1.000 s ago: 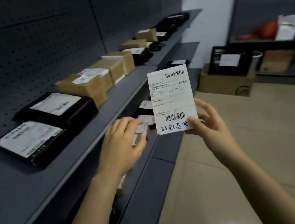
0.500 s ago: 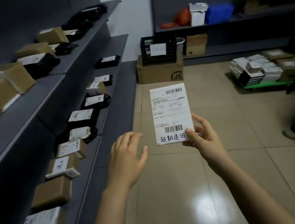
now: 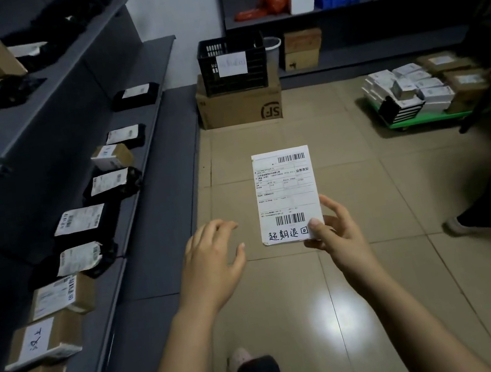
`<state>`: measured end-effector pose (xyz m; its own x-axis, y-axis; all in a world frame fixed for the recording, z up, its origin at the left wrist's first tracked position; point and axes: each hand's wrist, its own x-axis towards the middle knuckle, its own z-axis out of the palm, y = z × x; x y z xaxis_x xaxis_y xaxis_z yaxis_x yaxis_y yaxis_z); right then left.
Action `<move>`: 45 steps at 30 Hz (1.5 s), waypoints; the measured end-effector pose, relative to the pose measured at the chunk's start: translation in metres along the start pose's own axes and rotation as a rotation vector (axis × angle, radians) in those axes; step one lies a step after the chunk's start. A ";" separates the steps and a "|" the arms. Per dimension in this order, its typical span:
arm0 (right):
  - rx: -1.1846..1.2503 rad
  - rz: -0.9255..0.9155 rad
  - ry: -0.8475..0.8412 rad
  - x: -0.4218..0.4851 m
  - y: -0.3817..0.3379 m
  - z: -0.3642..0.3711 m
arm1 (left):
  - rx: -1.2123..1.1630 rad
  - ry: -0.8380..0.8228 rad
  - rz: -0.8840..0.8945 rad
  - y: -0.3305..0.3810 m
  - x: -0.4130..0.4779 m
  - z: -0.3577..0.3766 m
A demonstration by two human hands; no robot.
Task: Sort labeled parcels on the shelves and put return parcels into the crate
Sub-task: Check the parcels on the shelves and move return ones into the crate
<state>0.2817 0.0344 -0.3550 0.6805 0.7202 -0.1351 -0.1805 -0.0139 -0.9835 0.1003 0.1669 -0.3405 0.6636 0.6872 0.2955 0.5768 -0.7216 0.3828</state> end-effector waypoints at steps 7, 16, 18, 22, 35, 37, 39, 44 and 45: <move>-0.016 -0.019 0.031 0.116 -0.007 0.030 | -0.032 0.019 0.047 -0.043 0.121 0.027; -0.009 -0.038 0.070 0.306 -0.047 0.104 | -0.028 0.050 0.143 -0.117 0.335 0.025; -0.009 -0.045 0.085 0.343 -0.053 0.116 | -0.037 0.035 0.156 -0.129 0.376 0.028; -0.017 -0.044 0.095 0.412 -0.061 0.131 | -0.053 0.034 0.155 -0.148 0.441 0.043; -0.065 -0.073 -0.002 0.690 -0.100 0.120 | -0.022 0.102 0.103 -0.170 0.690 0.124; -0.065 -0.069 -0.019 0.734 -0.112 0.115 | -0.025 0.115 0.075 -0.168 0.730 0.134; -0.069 -0.073 -0.036 0.776 -0.123 0.111 | -0.027 0.141 0.056 -0.169 0.766 0.143; -0.065 -0.067 -0.052 0.862 -0.133 0.113 | -0.023 0.128 0.017 -0.178 0.840 0.166; -0.067 -0.061 -0.055 0.878 -0.133 0.116 | -0.025 0.124 0.011 -0.182 0.855 0.171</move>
<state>0.8208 0.7486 -0.3287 0.6487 0.7578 -0.0702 -0.0911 -0.0143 -0.9957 0.6439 0.8713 -0.3071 0.6054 0.6852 0.4050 0.5568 -0.7281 0.3997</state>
